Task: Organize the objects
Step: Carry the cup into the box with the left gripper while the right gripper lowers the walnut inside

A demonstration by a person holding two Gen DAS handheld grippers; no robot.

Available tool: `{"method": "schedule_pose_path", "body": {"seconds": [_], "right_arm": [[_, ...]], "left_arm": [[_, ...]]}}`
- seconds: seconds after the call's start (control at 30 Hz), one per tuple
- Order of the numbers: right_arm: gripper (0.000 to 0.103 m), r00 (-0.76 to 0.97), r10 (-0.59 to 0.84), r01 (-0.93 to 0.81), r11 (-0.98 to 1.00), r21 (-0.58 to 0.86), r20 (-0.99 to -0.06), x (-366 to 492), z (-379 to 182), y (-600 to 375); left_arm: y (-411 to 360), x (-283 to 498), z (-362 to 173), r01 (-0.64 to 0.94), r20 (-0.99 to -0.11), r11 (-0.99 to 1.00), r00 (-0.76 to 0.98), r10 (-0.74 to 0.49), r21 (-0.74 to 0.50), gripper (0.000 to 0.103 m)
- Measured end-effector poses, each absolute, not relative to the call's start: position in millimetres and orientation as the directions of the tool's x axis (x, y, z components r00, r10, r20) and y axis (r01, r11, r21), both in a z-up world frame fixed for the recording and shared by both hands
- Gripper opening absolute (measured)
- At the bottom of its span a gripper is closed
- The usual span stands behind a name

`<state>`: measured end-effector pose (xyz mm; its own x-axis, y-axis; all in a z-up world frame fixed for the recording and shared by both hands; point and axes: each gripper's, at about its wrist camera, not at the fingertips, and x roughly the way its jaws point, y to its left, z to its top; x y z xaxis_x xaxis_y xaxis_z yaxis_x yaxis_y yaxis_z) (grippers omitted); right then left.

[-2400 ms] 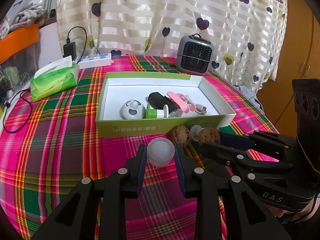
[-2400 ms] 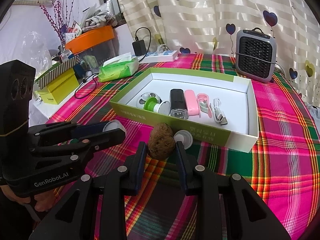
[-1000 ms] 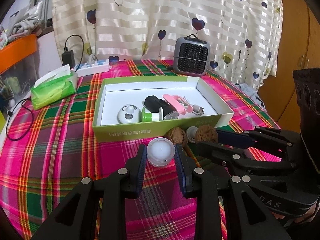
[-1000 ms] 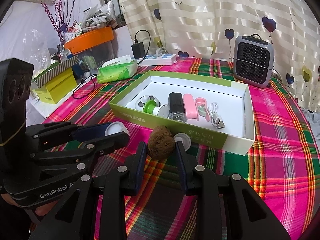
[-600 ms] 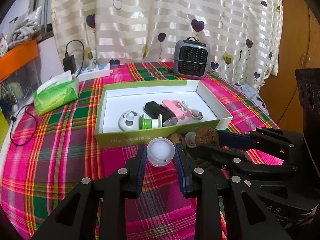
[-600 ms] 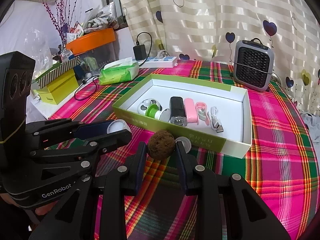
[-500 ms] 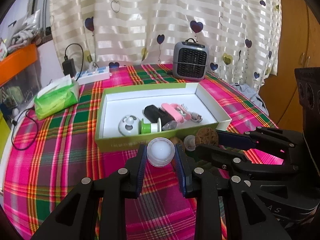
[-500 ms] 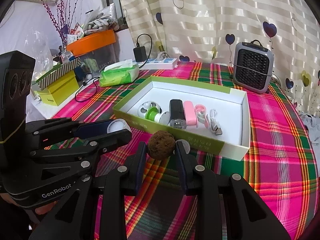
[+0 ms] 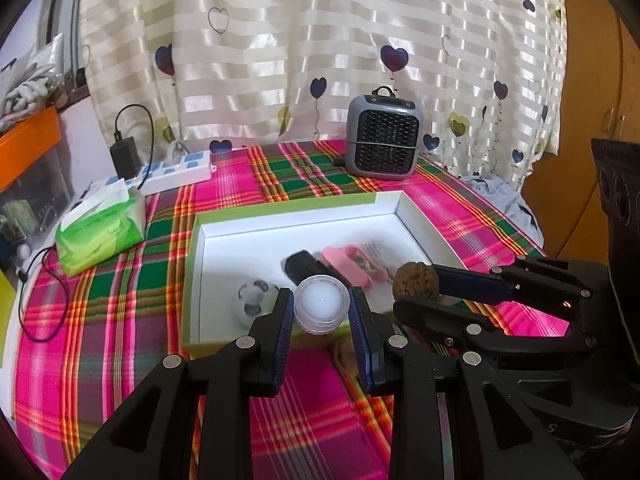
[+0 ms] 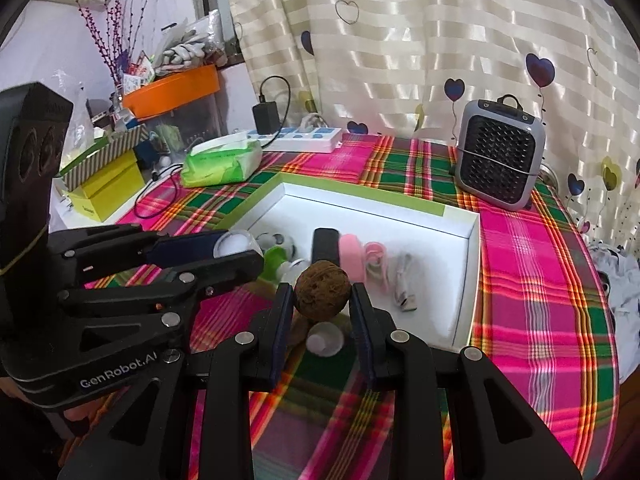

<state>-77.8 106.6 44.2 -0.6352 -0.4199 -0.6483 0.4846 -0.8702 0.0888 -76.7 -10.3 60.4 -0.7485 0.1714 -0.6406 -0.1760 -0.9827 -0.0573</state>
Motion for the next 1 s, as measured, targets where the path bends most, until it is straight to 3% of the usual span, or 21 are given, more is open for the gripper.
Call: {"method": "schedule_pose_path", "body": {"seconds": [0.57, 1.0], "right_arm": [[0.030, -0.582, -0.372, 0.434, -0.894, 0.111, -0.723, -117.9, 17.7, 116.5], [0.030, -0.578, -0.402, 0.425, -0.891, 0.159, -0.710, -121.9, 13.3, 122.5]], "left_arm": [[-15.0, -128.5, 41.8, -0.145, -0.671, -0.988, -0.727, 0.142, -0.051, 0.026], [-17.2, -145.3, 23.7, -0.129, -0.707, -0.991, -0.697, 0.122, -0.044, 0.026]]}}
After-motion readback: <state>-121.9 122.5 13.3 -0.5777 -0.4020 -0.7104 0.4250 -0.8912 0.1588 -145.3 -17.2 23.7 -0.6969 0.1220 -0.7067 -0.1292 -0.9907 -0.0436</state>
